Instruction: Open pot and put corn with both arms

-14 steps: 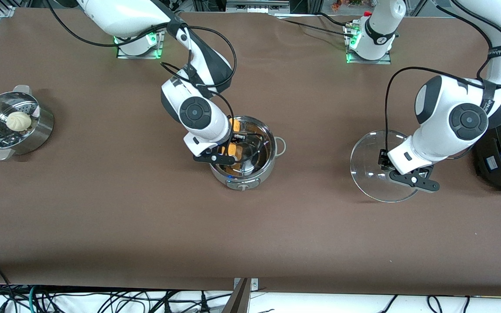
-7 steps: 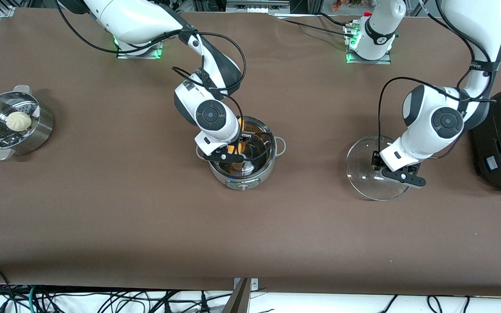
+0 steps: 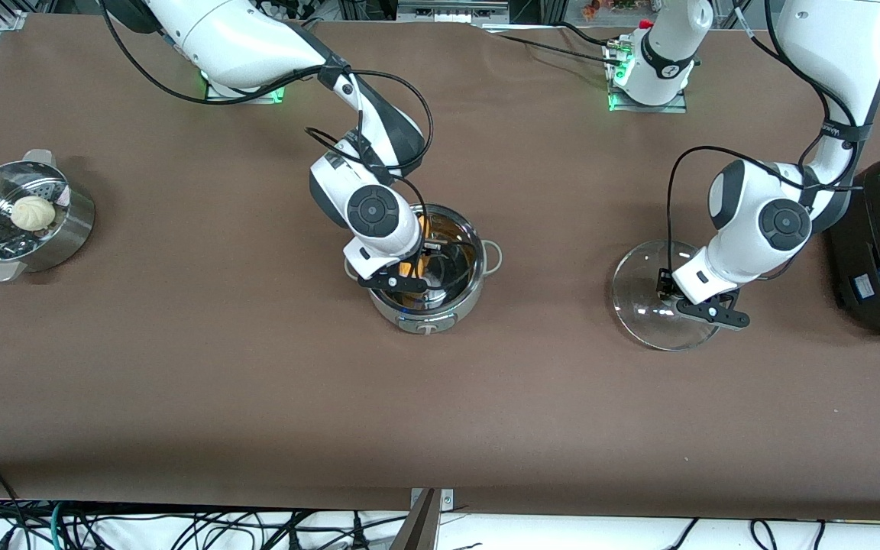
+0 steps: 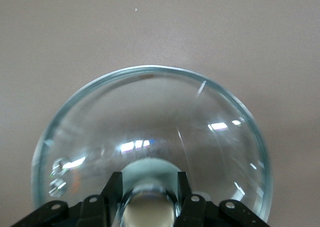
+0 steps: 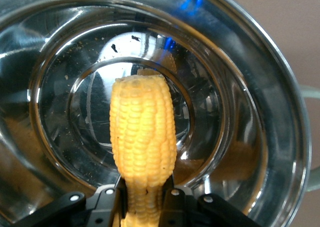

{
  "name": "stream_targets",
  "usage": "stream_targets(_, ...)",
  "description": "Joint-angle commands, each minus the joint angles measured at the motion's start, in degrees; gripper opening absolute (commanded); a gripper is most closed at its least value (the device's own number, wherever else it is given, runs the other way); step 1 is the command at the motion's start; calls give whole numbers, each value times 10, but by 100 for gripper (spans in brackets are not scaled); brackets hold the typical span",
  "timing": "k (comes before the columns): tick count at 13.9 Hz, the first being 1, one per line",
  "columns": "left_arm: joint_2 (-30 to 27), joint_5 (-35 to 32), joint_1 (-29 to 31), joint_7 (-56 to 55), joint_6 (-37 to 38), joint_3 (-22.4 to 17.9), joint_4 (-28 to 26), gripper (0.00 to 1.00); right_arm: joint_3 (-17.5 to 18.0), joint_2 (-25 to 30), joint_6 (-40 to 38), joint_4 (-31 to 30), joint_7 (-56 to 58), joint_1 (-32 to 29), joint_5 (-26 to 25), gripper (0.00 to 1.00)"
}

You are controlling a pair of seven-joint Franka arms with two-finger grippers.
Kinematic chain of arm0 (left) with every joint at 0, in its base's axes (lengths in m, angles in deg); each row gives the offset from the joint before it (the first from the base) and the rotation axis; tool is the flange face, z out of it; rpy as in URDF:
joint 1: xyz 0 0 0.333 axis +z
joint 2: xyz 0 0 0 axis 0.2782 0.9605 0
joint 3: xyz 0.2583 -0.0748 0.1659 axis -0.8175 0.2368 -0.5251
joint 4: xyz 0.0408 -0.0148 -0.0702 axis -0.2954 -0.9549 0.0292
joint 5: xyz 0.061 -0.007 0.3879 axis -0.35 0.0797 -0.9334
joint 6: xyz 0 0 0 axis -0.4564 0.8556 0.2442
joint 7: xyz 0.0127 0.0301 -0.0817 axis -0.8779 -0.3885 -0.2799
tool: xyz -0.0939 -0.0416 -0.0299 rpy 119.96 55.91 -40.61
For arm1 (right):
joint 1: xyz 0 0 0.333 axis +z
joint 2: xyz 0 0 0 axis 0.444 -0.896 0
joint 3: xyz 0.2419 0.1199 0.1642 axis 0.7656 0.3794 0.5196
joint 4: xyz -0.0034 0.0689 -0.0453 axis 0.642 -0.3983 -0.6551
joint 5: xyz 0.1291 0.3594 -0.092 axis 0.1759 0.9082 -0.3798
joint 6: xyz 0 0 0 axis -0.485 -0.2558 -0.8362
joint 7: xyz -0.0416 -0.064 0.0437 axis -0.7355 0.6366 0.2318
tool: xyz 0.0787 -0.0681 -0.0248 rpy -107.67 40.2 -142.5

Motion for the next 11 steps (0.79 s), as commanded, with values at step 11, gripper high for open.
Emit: stream_targets(11,-114,87,8,-16,359,-7,153,100,-14,45,-74,26,-11,8,-21,100)
